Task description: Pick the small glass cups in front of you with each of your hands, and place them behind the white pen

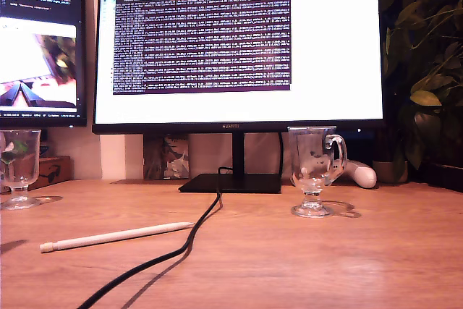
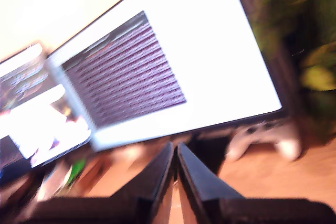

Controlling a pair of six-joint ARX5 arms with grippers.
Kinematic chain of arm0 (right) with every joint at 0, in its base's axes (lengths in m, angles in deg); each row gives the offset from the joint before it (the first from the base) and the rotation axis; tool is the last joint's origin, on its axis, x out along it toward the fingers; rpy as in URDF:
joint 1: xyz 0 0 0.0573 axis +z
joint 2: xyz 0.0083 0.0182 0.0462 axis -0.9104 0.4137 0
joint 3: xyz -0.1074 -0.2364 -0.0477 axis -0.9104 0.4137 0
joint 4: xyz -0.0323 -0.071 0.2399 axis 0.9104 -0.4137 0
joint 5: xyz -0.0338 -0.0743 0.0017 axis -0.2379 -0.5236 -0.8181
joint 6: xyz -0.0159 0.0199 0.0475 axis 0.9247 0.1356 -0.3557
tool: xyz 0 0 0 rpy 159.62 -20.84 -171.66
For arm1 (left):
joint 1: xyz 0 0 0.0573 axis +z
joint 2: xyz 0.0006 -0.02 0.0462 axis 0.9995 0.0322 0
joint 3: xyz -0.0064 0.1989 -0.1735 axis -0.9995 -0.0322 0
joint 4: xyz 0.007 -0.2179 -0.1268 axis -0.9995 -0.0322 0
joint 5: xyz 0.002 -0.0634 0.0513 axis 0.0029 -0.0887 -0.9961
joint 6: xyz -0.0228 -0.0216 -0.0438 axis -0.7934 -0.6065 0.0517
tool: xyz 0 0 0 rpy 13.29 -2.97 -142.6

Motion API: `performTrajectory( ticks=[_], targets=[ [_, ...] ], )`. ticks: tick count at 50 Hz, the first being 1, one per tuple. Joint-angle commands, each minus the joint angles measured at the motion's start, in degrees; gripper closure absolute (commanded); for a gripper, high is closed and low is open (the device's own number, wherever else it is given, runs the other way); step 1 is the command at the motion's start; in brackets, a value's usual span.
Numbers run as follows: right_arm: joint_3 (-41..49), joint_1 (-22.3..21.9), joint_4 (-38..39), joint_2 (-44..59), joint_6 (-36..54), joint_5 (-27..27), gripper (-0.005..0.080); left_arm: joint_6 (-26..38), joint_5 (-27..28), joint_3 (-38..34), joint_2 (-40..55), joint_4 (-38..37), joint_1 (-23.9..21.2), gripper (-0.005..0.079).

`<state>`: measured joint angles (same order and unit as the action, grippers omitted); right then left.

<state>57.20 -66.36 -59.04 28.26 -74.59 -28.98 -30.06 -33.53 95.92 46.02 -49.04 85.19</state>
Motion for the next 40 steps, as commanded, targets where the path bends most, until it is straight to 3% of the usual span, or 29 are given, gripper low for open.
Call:
performTrajectory(
  ticks=[1,8,12,25,40],
  targets=[
    [-3.2,0.0,-2.3,6.0,1.5,2.1,0.0765,0.6,1.4,2.7,3.3,-2.5,0.0,0.0764],
    [-12.6,0.2,-7.8,17.9,3.2,6.8,0.0765,6.1,2.7,10.4,11.5,-11.7,0.0,0.0764],
    [-17.3,1.1,-11.4,24.0,4.7,7.2,0.0765,11.6,2.6,14.6,16.5,-15.6,0.0,0.0764],
    [-30.7,6.4,-23.5,40.9,8.7,6.4,0.0765,18.0,2.0,28.1,33.2,-27.5,0.0,0.0764],
    [-41.6,13.7,-35.1,56.5,13.0,-3.1,0.0764,22.6,0.5,36.0,47.3,-32.7,0.0,0.0764]
  ],
)
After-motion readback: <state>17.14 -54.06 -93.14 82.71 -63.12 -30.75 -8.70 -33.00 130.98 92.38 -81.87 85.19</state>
